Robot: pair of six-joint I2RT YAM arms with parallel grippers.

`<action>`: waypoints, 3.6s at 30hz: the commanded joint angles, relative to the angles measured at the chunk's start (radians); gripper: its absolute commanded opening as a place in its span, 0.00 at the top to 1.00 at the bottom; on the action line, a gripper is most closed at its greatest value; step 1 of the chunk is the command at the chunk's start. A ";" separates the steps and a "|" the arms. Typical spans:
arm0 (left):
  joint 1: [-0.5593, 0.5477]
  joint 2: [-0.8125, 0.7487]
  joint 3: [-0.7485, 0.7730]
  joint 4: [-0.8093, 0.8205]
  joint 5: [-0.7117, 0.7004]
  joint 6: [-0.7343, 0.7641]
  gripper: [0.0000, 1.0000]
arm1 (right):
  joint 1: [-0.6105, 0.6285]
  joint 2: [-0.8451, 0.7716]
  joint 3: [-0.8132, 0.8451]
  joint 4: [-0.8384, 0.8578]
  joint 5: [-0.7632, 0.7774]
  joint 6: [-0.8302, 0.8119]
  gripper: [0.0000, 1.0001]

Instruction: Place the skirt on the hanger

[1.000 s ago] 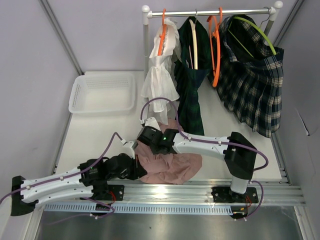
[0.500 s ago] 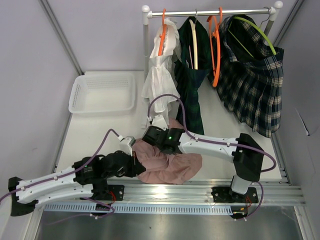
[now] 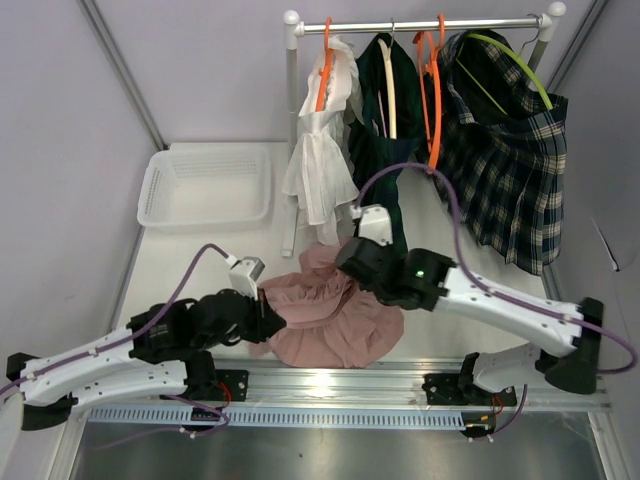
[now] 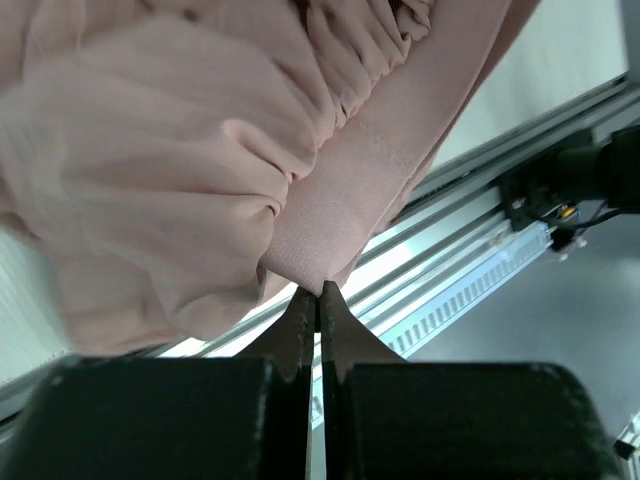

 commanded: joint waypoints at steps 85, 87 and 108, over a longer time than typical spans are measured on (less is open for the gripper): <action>0.451 0.692 0.025 0.702 0.485 0.279 0.42 | -0.507 -0.370 0.217 0.183 -0.315 -0.278 0.20; 0.451 0.693 0.025 0.700 0.486 0.281 0.42 | -0.572 -0.268 0.395 0.193 -0.364 -0.359 0.20; 0.451 0.728 0.016 0.734 0.500 0.282 0.42 | -1.242 0.195 0.749 0.575 -1.142 -0.335 0.19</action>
